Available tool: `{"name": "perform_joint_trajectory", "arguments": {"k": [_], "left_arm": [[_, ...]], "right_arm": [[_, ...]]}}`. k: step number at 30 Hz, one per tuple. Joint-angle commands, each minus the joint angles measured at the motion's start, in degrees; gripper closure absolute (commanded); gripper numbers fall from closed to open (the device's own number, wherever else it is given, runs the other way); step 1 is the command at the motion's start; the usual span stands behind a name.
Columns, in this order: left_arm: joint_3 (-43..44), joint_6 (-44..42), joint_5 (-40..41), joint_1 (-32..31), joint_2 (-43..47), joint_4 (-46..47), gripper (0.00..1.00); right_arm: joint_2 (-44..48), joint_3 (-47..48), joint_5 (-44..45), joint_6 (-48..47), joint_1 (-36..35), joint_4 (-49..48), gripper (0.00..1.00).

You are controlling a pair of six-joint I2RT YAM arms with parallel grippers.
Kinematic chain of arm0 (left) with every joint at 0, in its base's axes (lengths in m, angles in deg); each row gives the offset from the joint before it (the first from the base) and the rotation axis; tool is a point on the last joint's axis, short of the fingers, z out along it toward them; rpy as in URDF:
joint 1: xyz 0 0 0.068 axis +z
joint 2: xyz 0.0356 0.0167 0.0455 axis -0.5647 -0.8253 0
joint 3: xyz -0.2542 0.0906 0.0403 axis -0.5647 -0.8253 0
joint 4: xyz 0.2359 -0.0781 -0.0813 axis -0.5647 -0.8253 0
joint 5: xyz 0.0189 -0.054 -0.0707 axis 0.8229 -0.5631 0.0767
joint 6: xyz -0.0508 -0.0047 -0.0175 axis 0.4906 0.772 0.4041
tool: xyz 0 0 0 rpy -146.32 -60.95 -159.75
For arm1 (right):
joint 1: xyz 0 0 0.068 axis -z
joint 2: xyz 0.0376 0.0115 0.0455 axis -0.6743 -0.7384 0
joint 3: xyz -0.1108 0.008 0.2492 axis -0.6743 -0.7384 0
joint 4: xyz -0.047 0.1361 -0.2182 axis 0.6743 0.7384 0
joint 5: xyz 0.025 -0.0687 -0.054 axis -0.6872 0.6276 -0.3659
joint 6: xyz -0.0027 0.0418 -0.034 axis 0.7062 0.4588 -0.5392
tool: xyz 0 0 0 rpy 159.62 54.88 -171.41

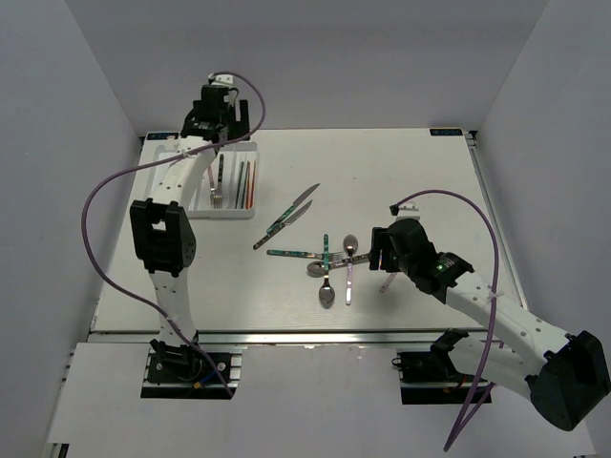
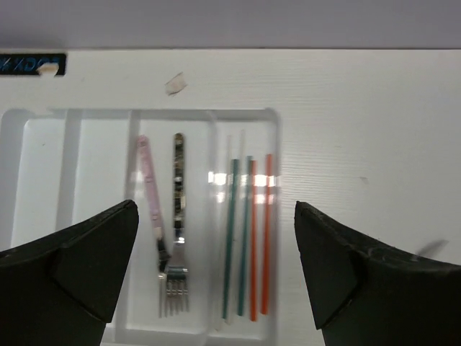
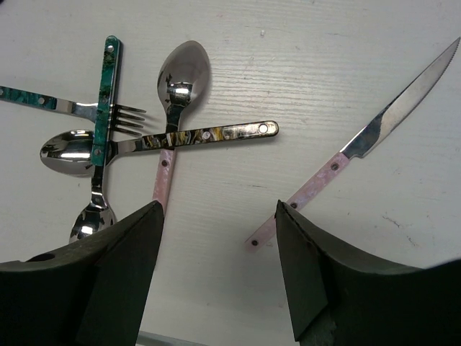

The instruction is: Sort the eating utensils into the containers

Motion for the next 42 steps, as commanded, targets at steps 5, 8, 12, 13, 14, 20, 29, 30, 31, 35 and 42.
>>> {"name": "perform_joint_trajectory", "arguments": {"k": [5,8,12,13,14,20,29,30,31,35,42], "left_arm": [[-9.57,-2.27,-2.64,-14.34,6.65,-0.48,0.15],[-10.72,-2.54,-5.02,-16.99,4.19,-2.23,0.31],[-15.36,-2.19,-5.63,-18.49,4.27,-2.24,0.43],[-16.86,-2.10,-6.59,-18.76,4.79,-1.02,0.43],[-19.39,-2.36,-6.86,-19.28,5.84,-0.57,0.43],[-23.12,-3.77,-9.33,-20.17,3.76,-0.21,0.41],[-22.59,-5.88,-7.22,-20.17,-0.56,0.31,0.47],[-22.24,-5.97,-6.96,-20.17,-1.00,0.31,0.47],[-21.71,-5.97,-6.69,-20.17,-1.70,0.31,0.48],[-21.09,-5.62,-7.13,-19.38,-2.58,1.10,0.50],[-21.79,-5.35,-9.77,-18.85,-1.18,2.33,0.48]], "right_arm": [[4.03,-0.27,-2.48,-0.74,0.14,-1.97,0.31],[5.18,-0.80,-2.75,-0.65,0.14,-1.97,0.31],[5.45,-1.15,-3.18,-0.47,0.23,-2.49,0.31],[5.36,-1.24,-3.27,-0.56,0.23,-2.58,0.31],[5.01,-1.24,-3.45,-0.65,0.23,-2.67,0.31],[4.57,-1.24,-4.50,-0.91,0.14,-3.02,0.32],[4.83,-1.59,-5.38,-1.09,0.14,-3.46,0.31],[4.74,-1.68,-5.56,-1.09,0.23,-3.46,0.32],[4.66,-1.68,-5.82,-1.09,0.14,-3.55,0.32],[4.39,-1.85,-6.17,-1.18,0.14,-3.81,0.32],[3.95,-1.77,-6.35,-1.35,0.14,-3.99,0.32]]}}
